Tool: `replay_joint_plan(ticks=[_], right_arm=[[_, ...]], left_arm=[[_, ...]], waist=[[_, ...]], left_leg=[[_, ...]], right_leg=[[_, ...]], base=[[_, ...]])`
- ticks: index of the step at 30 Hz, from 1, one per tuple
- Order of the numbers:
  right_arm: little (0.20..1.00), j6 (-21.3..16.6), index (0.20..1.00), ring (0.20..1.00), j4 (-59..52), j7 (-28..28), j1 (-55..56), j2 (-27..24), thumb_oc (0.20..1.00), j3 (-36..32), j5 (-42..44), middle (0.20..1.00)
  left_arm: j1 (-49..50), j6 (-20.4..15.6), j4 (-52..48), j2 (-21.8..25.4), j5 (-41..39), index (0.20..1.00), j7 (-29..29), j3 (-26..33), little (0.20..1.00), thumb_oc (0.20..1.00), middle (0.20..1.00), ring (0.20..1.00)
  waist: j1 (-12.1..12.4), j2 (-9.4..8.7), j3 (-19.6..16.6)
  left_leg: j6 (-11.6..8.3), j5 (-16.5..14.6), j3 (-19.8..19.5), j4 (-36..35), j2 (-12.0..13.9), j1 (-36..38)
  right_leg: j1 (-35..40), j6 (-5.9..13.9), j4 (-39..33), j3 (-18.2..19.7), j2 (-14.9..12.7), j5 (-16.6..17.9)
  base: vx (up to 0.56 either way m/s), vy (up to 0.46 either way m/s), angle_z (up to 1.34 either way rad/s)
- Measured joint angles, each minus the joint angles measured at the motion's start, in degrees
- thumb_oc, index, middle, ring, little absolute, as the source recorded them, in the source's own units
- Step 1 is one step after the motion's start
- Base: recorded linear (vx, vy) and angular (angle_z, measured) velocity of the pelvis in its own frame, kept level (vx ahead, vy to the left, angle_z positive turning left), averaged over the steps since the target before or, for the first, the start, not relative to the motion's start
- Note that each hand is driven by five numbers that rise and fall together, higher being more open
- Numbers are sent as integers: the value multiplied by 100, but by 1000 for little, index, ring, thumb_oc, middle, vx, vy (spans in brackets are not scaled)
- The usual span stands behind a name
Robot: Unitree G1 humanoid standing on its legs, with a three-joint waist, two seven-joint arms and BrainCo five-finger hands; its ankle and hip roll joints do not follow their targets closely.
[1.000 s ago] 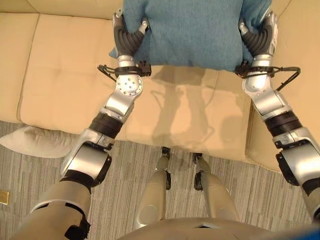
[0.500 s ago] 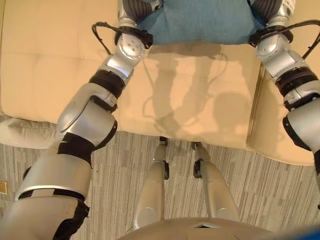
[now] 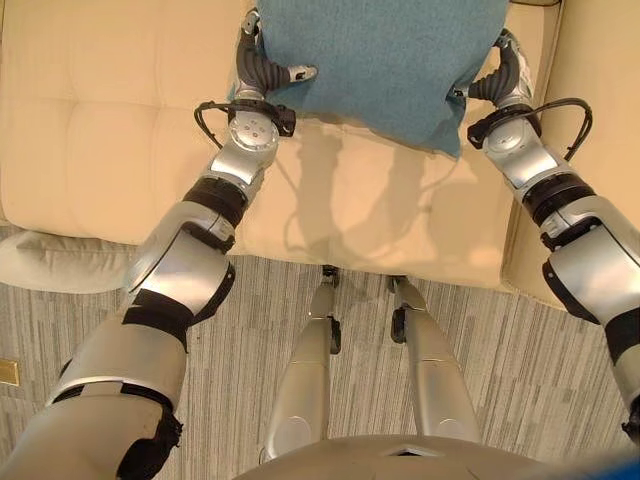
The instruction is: Pick up all the scattered cushions and arrange them neatly on the sofa.
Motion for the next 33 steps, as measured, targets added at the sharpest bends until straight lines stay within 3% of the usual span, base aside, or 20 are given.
replay_joint_plan(ticks=[4,10,12,13,15,18,19,23,24,27,28,33], right_arm=[[1000,4,1000,1000,374,66,-99,-251,1000,65,-358,1000],[1000,19,1000,1000,233,89,222,-1503,1000,-642,-449,1000],[1000,9,1000,1000,-91,97,600,-1615,1000,-998,-450,1000],[1000,-114,1000,1000,-925,88,1353,-1768,1000,-1517,-459,1000],[1000,-113,1000,1000,-1299,93,1945,-1794,1000,-1696,-465,1000],[1000,-184,1000,1000,-2413,126,3209,-1775,1000,-2270,-790,1000],[1000,-261,1000,1000,-3176,140,3989,-1621,1000,-2939,-913,1000],[1000,-393,1000,1000,-3551,385,5807,-643,1000,-3592,-1129,1000],[1000,-380,1000,1000,-3590,727,6527,-283,1000,-3817,-1132,1000],[1000,-405,1000,1000,-3277,1094,6980,37,1000,-3742,-1357,1000],[1000,-375,1000,1000,-2766,1304,7097,92,1000,-3456,-1504,1000],[1000,-359,1000,1000,-1629,1602,7172,399,1000,-3189,-1800,1000]], left_arm=[[37,-45,622,114,-12,1000,-347,80,1000,1000,1000,1000],[1115,-32,744,1418,-679,1000,-857,1154,1000,1000,1000,1000],[1608,-41,303,1602,-752,1000,-915,1369,1000,1000,1000,1000],[2299,-146,-497,1729,-780,1000,-989,1769,1000,1000,1000,1000],[2951,-180,-907,1716,-775,1000,-1001,1898,1000,1000,1000,1000],[4087,-194,-1906,1441,-705,1000,-1006,2242,1000,1000,1000,1000],[4749,-275,-2673,1147,-514,1000,-1012,2663,1000,1000,1000,1000],[6314,-288,-3283,486,29,1000,-1126,2881,1000,1000,1000,1000],[6867,-171,-3324,95,280,1000,-1273,3063,1000,1000,1000,1000],[7378,-61,-2960,-78,576,1000,-1529,3072,1000,1000,1000,1000],[7430,35,-2418,-177,715,1000,-1641,2972,1000,1000,1000,1000],[7551,313,-664,-525,1333,1000,-1883,2797,1000,1000,1000,1000]], waist=[[7,-6,-3],[13,-31,-17],[30,-90,-51],[34,-141,-80],[50,-154,-86],[106,-173,-98],[137,-180,-96],[152,-321,-273],[172,-342,-314],[174,-353,-617],[172,-304,-707],[196,-209,-1207]], left_leg=[[-4,3,1,62,0,-5],[-7,0,5,79,-8,158],[-19,-10,4,73,-14,228],[-29,-18,-10,65,-12,285],[-64,-56,-33,50,-19,464],[-99,-119,-72,-48,-13,814],[-104,-161,-108,-79,-11,999],[-93,-352,-121,-115,12,1813],[-96,-361,-154,-254,52,2304],[-110,-481,-217,-239,73,2729],[-111,-531,-281,-254,75,3091],[-80,-688,-257,-259,103,3605]], right_leg=[[-11,30,85,-4,-9,-21],[96,6,225,-1,-26,-89],[128,-21,301,0,-37,-150],[180,-19,329,-5,-37,-183],[350,2,344,0,-41,-240],[644,4,399,-9,-33,-379],[833,-34,396,-35,-36,-438],[1660,-30,389,-102,-31,-717],[2215,-71,183,-200,-21,-740],[2800,-25,-62,-284,11,-772],[3296,-10,-306,-344,31,-760],[4102,11,-951,-339,113,-551]], base=[[-33,-9,1],[-3,4,2],[13,-1,5],[19,-15,5],[28,-25,3],[63,-32,5],[68,-25,11],[106,-10,10],[153,4,20],[96,9,16],[63,22,15],[37,38,1]])
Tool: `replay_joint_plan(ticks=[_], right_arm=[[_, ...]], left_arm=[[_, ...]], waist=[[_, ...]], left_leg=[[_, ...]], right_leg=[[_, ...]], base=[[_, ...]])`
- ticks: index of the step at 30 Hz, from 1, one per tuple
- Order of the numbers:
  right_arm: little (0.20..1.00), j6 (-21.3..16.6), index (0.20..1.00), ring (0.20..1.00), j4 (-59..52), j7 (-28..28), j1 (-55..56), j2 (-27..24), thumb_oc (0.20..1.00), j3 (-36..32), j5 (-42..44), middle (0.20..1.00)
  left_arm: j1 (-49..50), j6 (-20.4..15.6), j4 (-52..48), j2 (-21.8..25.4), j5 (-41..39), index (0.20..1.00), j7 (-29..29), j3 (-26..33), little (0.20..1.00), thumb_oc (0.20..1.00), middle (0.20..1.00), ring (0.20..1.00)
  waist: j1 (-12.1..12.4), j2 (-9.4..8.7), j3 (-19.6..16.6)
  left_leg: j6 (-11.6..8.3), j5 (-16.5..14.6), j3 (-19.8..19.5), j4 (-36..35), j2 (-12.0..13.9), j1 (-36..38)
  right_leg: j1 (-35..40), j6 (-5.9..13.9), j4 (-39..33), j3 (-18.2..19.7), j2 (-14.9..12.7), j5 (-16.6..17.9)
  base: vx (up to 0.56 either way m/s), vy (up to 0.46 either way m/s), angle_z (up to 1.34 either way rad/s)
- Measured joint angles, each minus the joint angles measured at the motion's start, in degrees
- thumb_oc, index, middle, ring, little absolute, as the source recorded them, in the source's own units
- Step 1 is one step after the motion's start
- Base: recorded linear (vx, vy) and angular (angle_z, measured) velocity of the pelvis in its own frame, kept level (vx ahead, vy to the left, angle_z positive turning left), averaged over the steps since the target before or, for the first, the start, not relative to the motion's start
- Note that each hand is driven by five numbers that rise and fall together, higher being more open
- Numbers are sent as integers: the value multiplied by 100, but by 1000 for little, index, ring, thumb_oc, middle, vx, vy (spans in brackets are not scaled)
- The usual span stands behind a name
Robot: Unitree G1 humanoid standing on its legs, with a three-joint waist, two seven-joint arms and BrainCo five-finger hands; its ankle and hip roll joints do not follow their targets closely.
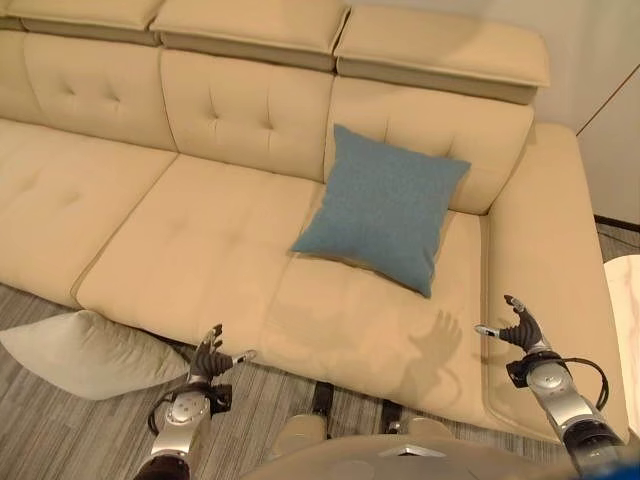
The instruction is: Pick up all the scattered cushions and arrange them neatly on the sofa.
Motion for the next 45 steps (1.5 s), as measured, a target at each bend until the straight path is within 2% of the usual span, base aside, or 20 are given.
replay_joint_plan(ticks=[5,10,14,15,17,18,19,20,22,24,27,31,32,37,38,39,40,42,43,45], right_arm=[[1000,55,1000,1000,1741,167,10,488,1000,359,-80,1000],[1000,167,1000,1000,2266,245,73,589,1000,243,-219,1000],[1000,217,1000,1000,2302,221,34,794,1000,188,-147,1000],[1000,274,1000,1000,2336,244,-23,893,1000,204,-140,1000],[1000,274,1000,1000,2331,219,-133,906,1000,246,-97,1000],[1000,281,1000,1000,2359,208,-41,946,1000,363,-84,1000],[1000,291,1000,1000,2387,220,12,931,1000,422,-26,1000],[1000,301,1000,1000,2444,186,-294,927,1000,417,14,1000],[1000,281,1000,1000,2455,130,-633,836,1000,416,14,1000],[1000,292,1000,1000,2484,81,-657,757,1000,390,15,1000],[1000,297,1000,1000,2520,89,-561,771,1000,362,15,1000],[1000,402,1000,1000,2549,139,-161,764,1000,165,18,1000],[1000,451,1000,1000,2555,171,-261,841,1000,122,15,1000],[1000,469,1000,1000,2447,208,-350,1142,1000,219,-2,1000],[1000,479,1000,1000,2411,221,-274,1145,1000,236,-1,1000],[1000,474,1000,1000,2407,234,-355,1148,1000,260,0,1000],[1000,472,1000,1000,2405,226,-443,1131,1000,308,2,1000],[1000,475,1000,1000,2350,234,-516,1185,1000,422,3,1000],[1000,477,1000,1000,2366,245,-390,1223,1000,455,3,1000],[1000,502,1000,1000,2528,261,-226,1230,1000,437,2,1000]], left_arm=[[34,168,1958,-498,539,1000,-154,157,1000,1000,1000,1000],[174,282,2109,-488,951,1000,-197,176,1000,1000,1000,1000],[-256,304,2152,-358,1043,1000,-110,6,1000,1000,1000,1000],[-399,280,1956,-372,1041,1000,-73,5,1000,1000,1000,1000],[-301,293,1952,-451,1036,1000,-64,-53,1000,1000,1000,1000],[-458,292,1921,-404,1035,1000,-60,-54,1000,1000,1000,1000],[-648,251,1797,-441,1032,1000,-40,-126,1000,1000,1000,1000],[-871,299,1751,-443,1031,1000,42,-329,1000,1000,1000,1000],[-771,373,2004,-476,1032,1000,53,-328,1000,1000,1000,1000],[-718,379,2101,-492,1036,1000,60,-313,1000,1000,1000,1000],[-724,386,2156,-504,1043,1000,67,-260,1000,1000,1000,1000],[-977,381,1945,-628,1056,1000,128,-293,1000,1000,1000,1000],[-974,395,1967,-643,1123,1000,129,-355,1000,1000,1000,1000],[-592,434,1972,-342,1168,1000,133,-204,1000,1000,1000,1000],[-714,423,1940,-260,1167,1000,134,-206,1000,1000,1000,1000],[-718,431,1948,-158,1167,1000,135,-213,1000,1000,1000,1000],[-690,434,1954,-168,1168,1000,134,-214,1000,1000,1000,1000],[-716,431,1954,-201,1170,1000,133,-230,1000,1000,1000,1000],[-855,431,1991,-237,1203,1000,130,-272,1000,1000,1000,1000],[-920,408,1956,-272,1258,1000,133,-279,1000,1000,1000,1000]], waist=[[124,-78,-111],[317,-48,53],[131,-105,241],[238,-152,292],[292,-33,324],[243,17,362],[271,6,392],[401,-287,737],[433,-481,885],[276,-486,919],[92,-472,951],[-229,-306,879],[-112,-351,779],[103,-613,453],[10,-548,475],[-3,-556,473],[-20,-554,480],[-13,-505,510],[-141,-437,554],[-119,-550,508]], left_leg=[[30,-189,37,-30,-36,567],[147,-195,-52,5,-98,769],[105,-37,-740,76,-252,563],[30,82,-899,40,-230,379],[-134,194,-1144,175,-178,164],[-390,264,-1580,263,-174,-101],[-748,347,-1870,126,-171,-377],[-763,-174,-1549,612,-293,-854],[-634,-281,-766,1041,-378,-797],[-410,-668,-83,1711,-325,-504],[-479,-930,238,1727,-173,201],[-386,-1053,1436,673,326,989],[61,-843,1203,149,178,1128],[548,-674,810,110,-466,1089],[649,-606,485,94,-471,1121],[671,-585,318,22,-540,1089],[701,-564,289,17,-609,1074],[674,-609,96,26,-650,1104],[669,-627,-435,75,-635,1096],[660,-598,-712,27,-745,1203]], right_leg=[[849,8,-563,6,10,162],[909,66,-106,2,-45,15],[595,45,826,991,69,-672],[577,-156,566,975,132,-620],[628,-175,509,980,399,-521],[611,-317,384,1038,708,-592],[557,-725,204,1164,969,-398],[371,-1103,42,784,708,-47],[332,-1138,-98,625,458,153],[445,-1055,-308,360,313,284],[524,-933,-563,-233,179,455],[494,-666,-586,-965,53,483],[315,-472,-407,-962,-79,551],[-181,13,898,-537,-833,281],[-348,123,1428,-55,-709,-228],[-642,322,1603,859,-286,-397],[-856,283,1715,1126,-94,-425],[-1038,204,1635,1165,227,-387],[-1011,161,1413,1033,405,-347],[-740,-103,730,863,313,85]], base=[[56,77,-2],[-114,37,10],[-175,-103,92],[-151,-151,77],[-278,-199,97],[-305,-129,205],[-413,-100,270],[-414,-25,207],[-288,17,95],[-114,43,80],[-108,84,82],[-30,212,115],[-37,213,65],[5,164,47],[90,101,135],[169,88,120],[205,37,64],[207,5,67],[133,-35,157],[152,-88,137]])
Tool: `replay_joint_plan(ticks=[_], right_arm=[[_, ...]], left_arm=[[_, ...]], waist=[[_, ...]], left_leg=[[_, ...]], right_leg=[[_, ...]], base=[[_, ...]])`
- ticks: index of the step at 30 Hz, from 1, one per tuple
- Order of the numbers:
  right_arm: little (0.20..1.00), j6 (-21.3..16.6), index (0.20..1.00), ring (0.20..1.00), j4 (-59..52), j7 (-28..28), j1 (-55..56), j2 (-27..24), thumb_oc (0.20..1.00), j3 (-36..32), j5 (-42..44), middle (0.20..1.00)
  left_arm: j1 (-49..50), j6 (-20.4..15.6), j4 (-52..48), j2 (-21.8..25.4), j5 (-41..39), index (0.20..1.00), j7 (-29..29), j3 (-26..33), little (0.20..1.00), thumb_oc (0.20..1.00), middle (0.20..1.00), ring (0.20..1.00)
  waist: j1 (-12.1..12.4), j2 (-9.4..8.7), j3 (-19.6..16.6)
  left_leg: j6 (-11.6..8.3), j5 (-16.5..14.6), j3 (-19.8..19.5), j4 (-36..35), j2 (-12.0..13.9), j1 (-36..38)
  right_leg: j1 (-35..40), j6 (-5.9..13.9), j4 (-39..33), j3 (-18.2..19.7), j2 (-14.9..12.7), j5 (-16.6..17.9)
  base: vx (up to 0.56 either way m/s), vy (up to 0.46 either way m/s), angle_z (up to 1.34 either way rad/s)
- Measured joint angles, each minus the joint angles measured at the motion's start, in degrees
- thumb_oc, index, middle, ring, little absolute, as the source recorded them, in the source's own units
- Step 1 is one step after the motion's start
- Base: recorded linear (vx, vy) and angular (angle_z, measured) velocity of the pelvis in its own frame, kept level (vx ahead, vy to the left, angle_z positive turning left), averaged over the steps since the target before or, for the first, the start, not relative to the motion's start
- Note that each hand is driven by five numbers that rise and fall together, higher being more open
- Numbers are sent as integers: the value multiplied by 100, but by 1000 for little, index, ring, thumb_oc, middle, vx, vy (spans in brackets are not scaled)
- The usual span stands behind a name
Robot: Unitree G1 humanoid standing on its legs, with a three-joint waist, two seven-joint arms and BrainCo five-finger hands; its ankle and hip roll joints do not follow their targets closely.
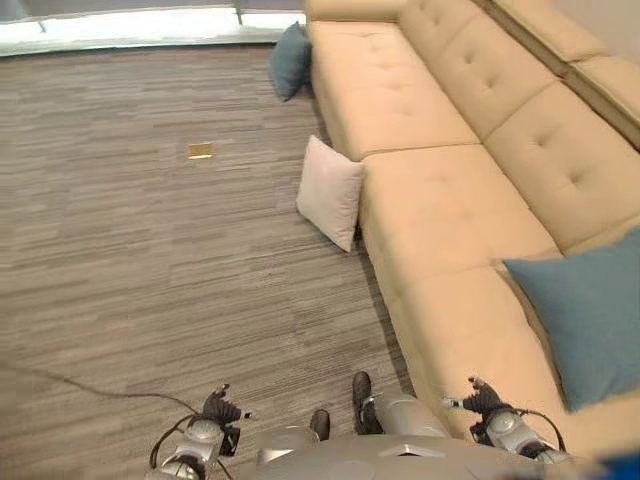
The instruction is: Pick up all the scattered cushions and arrange them neatly on the sofa.
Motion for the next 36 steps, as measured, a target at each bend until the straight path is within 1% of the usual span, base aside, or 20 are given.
replay_joint_plan(ticks=[1,3,5,6,7,9,13,16,17,20,22,24,27,29,30,31,33,34,35,36], right_arm=[[1000,3,1000,1000,38,-5,-1,-13,1000,-28,0,1000],[1000,0,1000,1000,44,-7,-114,-34,1000,-38,0,1000],[1000,-9,1000,1000,14,-6,-190,-68,1000,-39,0,1000],[1000,-32,1000,1000,-17,-16,-281,-110,1000,4,1,1000],[1000,-31,1000,1000,-10,-20,-366,-143,1000,4,2,1000],[1000,-20,1000,1000,1,-25,-465,-119,1000,5,2,1000],[1000,27,1000,1000,63,-50,-548,-127,1000,153,0,1000],[1000,47,1000,1000,75,-52,-294,-118,1000,165,-6,1000],[1000,75,1000,1000,166,-56,-107,-18,1000,170,-7,1000],[1000,98,1000,1000,184,-39,50,163,1000,170,-46,1000],[1000,119,1000,1000,140,-21,-122,178,1000,167,-174,1000],[1000,99,1000,1000,-13,-6,-238,197,1000,263,-225,1000],[1000,87,1000,1000,-70,-4,-471,195,1000,373,-225,1000],[1000,79,1000,1000,-323,-7,-460,194,1000,402,-226,1000],[1000,100,1000,1000,-276,-2,-336,194,1000,411,-225,1000],[1000,101,1000,1000,-280,-7,-248,179,1000,411,-228,1000],[1000,117,1000,1000,-231,-7,-204,171,1000,409,-230,1000],[1000,155,1000,1000,-137,-12,-104,167,1000,367,-229,1000],[1000,161,1000,1000,104,-6,38,170,1000,266,-229,1000],[1000,175,1000,1000,229,-7,109,124,1000,147,-227,1000]], left_arm=[[74,6,5,-23,6,1000,-1,0,1000,1000,1000,1000],[155,17,61,-105,11,1000,-3,5,1000,1000,1000,1000],[217,18,79,-130,10,1000,-4,7,1000,1000,1000,1000],[152,21,116,-140,6,1000,-3,26,1000,1000,1000,1000],[61,16,108,-144,6,1000,-4,22,1000,1000,1000,1000],[-133,19,80,-121,4,1000,-2,12,1000,1000,1000,1000],[-124,19,26,-111,-14,1000,4,14,1000,1000,1000,1000],[176,30,8,-151,5,1000,-5,19,1000,1000,1000,1000],[369,36,44,-99,11,1000,-5,18,1000,1000,1000,1000],[383,127,205,-32,13,1000,-10,66,1000,1000,1000,1000],[148,126,204,-32,11,1000,-8,56,1000,1000,1000,1000],[-17,118,169,56,8,1000,-1,34,1000,1000,1000,1000],[-90,109,55,99,5,1000,3,1,1000,1000,1000,1000],[-45,129,67,63,5,1000,-4,3,1000,1000,1000,1000],[-62,122,111,14,5,1000,0,4,1000,1000,1000,1000],[-45,125,189,-33,5,1000,0,8,1000,1000,1000,1000],[-42,130,230,-81,9,1000,-6,9,1000,1000,1000,1000],[27,130,222,-121,11,1000,0,2,1000,1000,1000,1000],[84,113,207,-160,15,1000,-7,-7,1000,1000,1000,1000],[155,113,208,-143,16,1000,-5,-3,1000,1000,1000,1000]], waist=[[1,-14,-8],[39,53,31],[120,-2,54],[125,-128,158],[116,-164,230],[108,-244,352],[127,-75,411],[133,84,232],[135,-34,49],[89,-265,-165],[150,-111,-78],[96,-53,-67],[114,-2,14],[70,58,85],[24,-13,189],[9,-58,196],[-47,-131,244],[-85,-109,228],[-68,-30,160],[-59,-58,55]], left_leg=[[-87,-72,-128,9,-6,104],[-486,-326,-249,394,89,40],[-683,-460,-194,949,3,-150],[-1030,-697,40,1927,-184,-650],[-1043,-715,373,2475,-177,-1046],[-916,-691,1109,2138,283,-1428],[-951,88,1327,585,740,-1659],[-770,372,1329,526,733,-1443],[-452,653,1324,321,638,-1215],[-124,622,1354,31,365,-858],[32,493,1376,-16,337,-662],[122,395,1386,20,218,-588],[281,207,1444,18,80,-354],[256,-23,1322,15,58,-221],[172,-72,1333,-17,46,-34],[159,-209,1293,-20,27,51],[147,-329,1236,-18,14,191],[28,-534,1050,-13,62,383],[-163,-732,828,34,196,731],[-328,-803,719,401,239,765]], right_leg=[[228,-227,-233,-118,-33,369],[797,-463,-1016,-401,50,561],[1077,-541,-1315,-410,28,613],[1143,-588,-1363,-539,-124,563],[1146,-644,-1364,-628,-161,511],[1204,-760,-1366,-789,-160,373],[1525,-658,-1367,-874,-144,113],[1936,-348,-1334,-831,-85,-150],[2035,-219,-1292,-791,-178,-302],[1849,155,-520,-677,-489,-699],[1128,426,1230,-507,-644,-932],[420,690,2448,-279,-810,-1092],[-135,734,2916,-183,-839,-1050],[-445,555,2432,-62,-440,-1095],[-536,298,1590,-99,-190,-895],[-663,232,1061,-109,-53,-602],[-711,261,281,-241,4,-157],[-575,192,242,-400,34,-37],[-139,-53,150,-393,135,91],[266,-534,-179,-436,188,273]], base=[[201,-114,60],[212,-109,68],[88,-30,38],[39,29,44],[81,21,65],[163,21,48],[184,62,11],[288,160,-18],[190,137,-12],[175,240,-1],[91,202,-8],[82,154,6],[221,107,-6],[307,15,-4],[327,-23,24],[295,-27,21],[331,-67,25],[415,-107,70],[438,-142,93],[276,-98,74]])
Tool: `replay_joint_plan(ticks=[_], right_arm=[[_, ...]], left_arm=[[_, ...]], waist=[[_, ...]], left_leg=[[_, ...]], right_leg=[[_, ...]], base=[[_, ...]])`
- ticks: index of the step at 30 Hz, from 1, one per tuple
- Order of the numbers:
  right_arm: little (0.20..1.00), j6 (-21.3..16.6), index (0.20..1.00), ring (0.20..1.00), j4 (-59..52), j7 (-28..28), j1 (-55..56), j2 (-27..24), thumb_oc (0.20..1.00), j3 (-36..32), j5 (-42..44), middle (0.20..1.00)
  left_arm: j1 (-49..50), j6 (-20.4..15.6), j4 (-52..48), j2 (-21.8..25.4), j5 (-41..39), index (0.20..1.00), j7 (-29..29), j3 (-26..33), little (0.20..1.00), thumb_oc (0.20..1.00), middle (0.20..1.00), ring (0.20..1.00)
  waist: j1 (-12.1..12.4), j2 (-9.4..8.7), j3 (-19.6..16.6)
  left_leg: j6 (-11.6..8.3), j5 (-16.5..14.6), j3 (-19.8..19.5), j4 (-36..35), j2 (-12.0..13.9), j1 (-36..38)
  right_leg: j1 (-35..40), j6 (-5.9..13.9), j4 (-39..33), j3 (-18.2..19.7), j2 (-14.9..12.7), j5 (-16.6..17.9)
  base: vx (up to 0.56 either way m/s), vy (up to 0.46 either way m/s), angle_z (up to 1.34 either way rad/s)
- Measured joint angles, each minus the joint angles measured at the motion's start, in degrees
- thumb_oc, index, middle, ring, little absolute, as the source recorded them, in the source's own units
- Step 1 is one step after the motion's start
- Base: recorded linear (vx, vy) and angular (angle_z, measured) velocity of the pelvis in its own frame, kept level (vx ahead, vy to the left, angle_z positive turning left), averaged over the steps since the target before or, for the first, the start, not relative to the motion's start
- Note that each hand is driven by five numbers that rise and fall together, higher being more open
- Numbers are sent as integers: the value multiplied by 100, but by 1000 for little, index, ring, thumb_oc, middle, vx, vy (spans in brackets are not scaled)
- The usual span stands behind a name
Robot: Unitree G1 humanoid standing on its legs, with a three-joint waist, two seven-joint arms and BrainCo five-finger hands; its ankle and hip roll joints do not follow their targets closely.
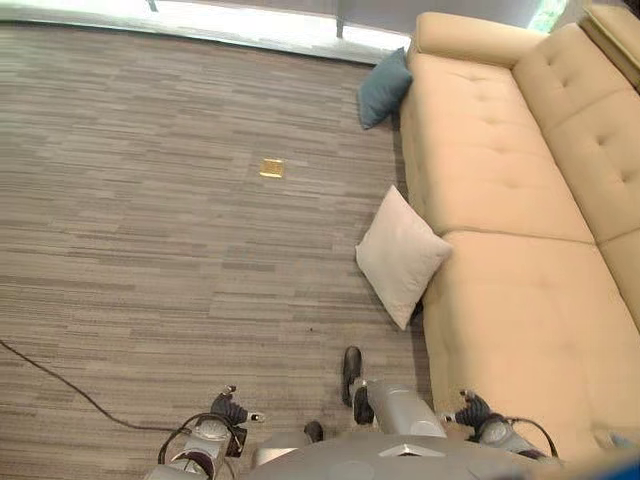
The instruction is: Pick up all the scattered cushions and arrange them neatly on the sofa.
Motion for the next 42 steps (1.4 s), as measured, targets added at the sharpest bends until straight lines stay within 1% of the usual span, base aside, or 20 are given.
replay_joint_plan(ticks=[1,3,6,8,10,14,17,20,22,24,25,26,27,29,31,33,35,36,40,42], right_arm=[[1000,2,1000,1000,-8,-4,25,-57,1000,-30,0,1000],[1000,-20,1000,1000,-103,-22,-135,-208,1000,40,1,1000],[1000,-18,1000,1000,-158,-22,-501,-190,1000,63,5,1000],[1000,-23,1000,1000,-116,-54,-644,-188,1000,154,4,1000],[1000,-11,1000,1000,-26,-66,-718,-192,1000,182,2,1000],[1000,29,1000,1000,107,-66,-470,-238,1000,138,1,1000],[1000,24,1000,1000,71,-59,-251,-110,1000,139,0,1000],[1000,31,1000,1000,-120,-47,-95,-64,1000,122,0,1000],[1000,29,1000,1000,-324,-54,-121,14,1000,150,-1,1000],[1000,-22,1000,1000,-423,-75,-172,70,1000,159,4,1000],[1000,-20,1000,1000,-448,-79,-180,54,1000,171,0,1000],[1000,-23,1000,1000,-399,-67,-240,54,1000,172,-6,1000],[1000,44,1000,1000,-415,-76,-213,25,1000,140,-15,1000],[1000,40,1000,1000,-449,-80,-197,-17,1000,92,-62,1000],[1000,42,1000,1000,-352,-60,35,-18,1000,78,-120,1000],[1000,35,1000,1000,-314,-65,14,-26,1000,52,-117,1000],[1000,29,1000,1000,-220,-74,-18,-50,1000,19,-110,1000],[1000,34,1000,1000,-167,-76,-103,-96,1000,27,-104,1000],[1000,-3,1000,1000,-210,-105,-153,-236,1000,45,-54,1000],[1000,34,1000,1000,3,-144,-379,-297,1000,40,-47,1000]], left_arm=[[26,1,1,-4,8,1000,-2,0,1000,1000,1000,1000],[77,3,-5,-15,8,1000,-3,2,1000,1000,1000,1000],[-101,1,-26,27,1,1000,-8,5,1000,1000,1000,1000],[-204,-2,-7,117,-7,1000,1,13,1000,1000,1000,1000],[-156,0,1,49,-7,1000,3,19,1000,1000,1000,1000],[15,21,24,-87,-3,1000,-46,18,1000,1000,1000,1000],[128,31,25,-26,8,1000,-90,2,1000,1000,1000,1000],[-45,36,22,113,14,1000,-89,-115,1000,1000,1000,1000],[-183,26,4,189,16,1000,-88,-228,1000,1000,1000,1000],[-87,30,12,118,17,1000,-89,-215,1000,1000,1000,1000],[-66,29,18,54,12,1000,-89,-190,1000,1000,1000,1000],[30,26,12,57,7,1000,-92,-147,1000,1000,1000,1000],[81,33,10,43,-1,1000,-110,-57,1000,1000,1000,1000],[256,48,0,72,2,1000,-103,9,1000,1000,1000,1000],[218,31,-3,67,3,1000,-108,-13,1000,1000,1000,1000],[225,35,2,75,16,1000,-110,-63,1000,1000,1000,1000],[177,38,6,33,127,1000,-114,-183,1000,1000,1000,1000],[137,2,-64,5,161,1000,-144,-302,1000,1000,1000,1000],[25,37,-37,8,155,1000,-131,-321,1000,1000,1000,1000],[-177,31,3,-30,155,1000,-129,-363,1000,1000,1000,1000]], waist=[[7,-1,-39],[106,-36,-84],[131,-232,75],[225,-368,180],[199,-254,151],[325,45,89],[216,-50,-68],[90,-26,-230],[-6,11,-205],[12,132,-167],[2,128,-173],[81,-64,-113],[92,-11,-130],[98,40,-157],[23,160,-295],[3,187,-297],[54,-63,-294],[230,-139,-245],[149,-60,-104],[136,58,107]], left_leg=[[-120,-14,2,375,-2,-96],[-500,-293,170,2527,-107,-1123],[-413,-363,383,3050,61,-2045],[-347,-128,422,1757,108,-2560],[-453,777,19,232,108,-2708],[-183,1501,-22,60,195,-2415],[60,1540,190,-313,-39,-1755],[412,1407,320,-349,-183,-1546],[412,1329,645,-418,-214,-1383],[224,1140,933,-422,-211,-1191],[-282,795,1138,-328,-171,-1125],[63,563,1372,155,-182,-1310],[452,569,1650,106,-252,-1254],[370,489,1700,-3,-266,-1172],[224,415,1608,44,-157,-1097],[65,328,1543,273,-165,-1121],[-47,253,1487,1328,-380,-1513],[-104,83,1359,2291,-324,-2005],[-315,45,-177,1602,-10,-2292],[-420,523,-1110,394,-130,-2307]], right_leg=[[268,-46,-296,-3,21,15],[755,-245,-874,96,-26,176],[1164,-314,-1118,285,-72,-10],[1435,-237,-1156,348,-111,-162],[1720,9,-1152,558,-107,-413],[2137,256,-1008,901,-164,-887],[2018,697,66,819,-439,-1273],[978,1152,2065,829,-646,-1670],[12,1195,3073,591,-744,-1686],[-286,1068,2488,-10,-822,-1643],[-374,832,1805,-349,-787,-1458],[-414,883,1244,-683,-940,-1235],[-588,909,951,-1137,-1144,-994],[-631,887,908,-1588,-1163,-864],[-295,737,1133,-1140,-675,-896],[178,332,703,-1155,-239,-886],[514,-332,150,-836,-292,-777],[756,-410,-215,-492,-354,-589],[1000,-262,-697,56,-267,-291],[1212,-121,-1066,502,-285,-88]], base=[[217,-77,42],[63,-8,-11],[163,23,-9],[197,110,-32],[213,182,-49],[192,204,-60],[174,215,-44],[68,172,-25],[130,132,-52],[148,21,-84],[146,1,-86],[96,-5,-99],[219,-70,-85],[207,-118,-45],[167,-102,15],[133,-89,2],[36,-22,-21],[33,20,-68],[84,68,-76],[65,112,-123]])
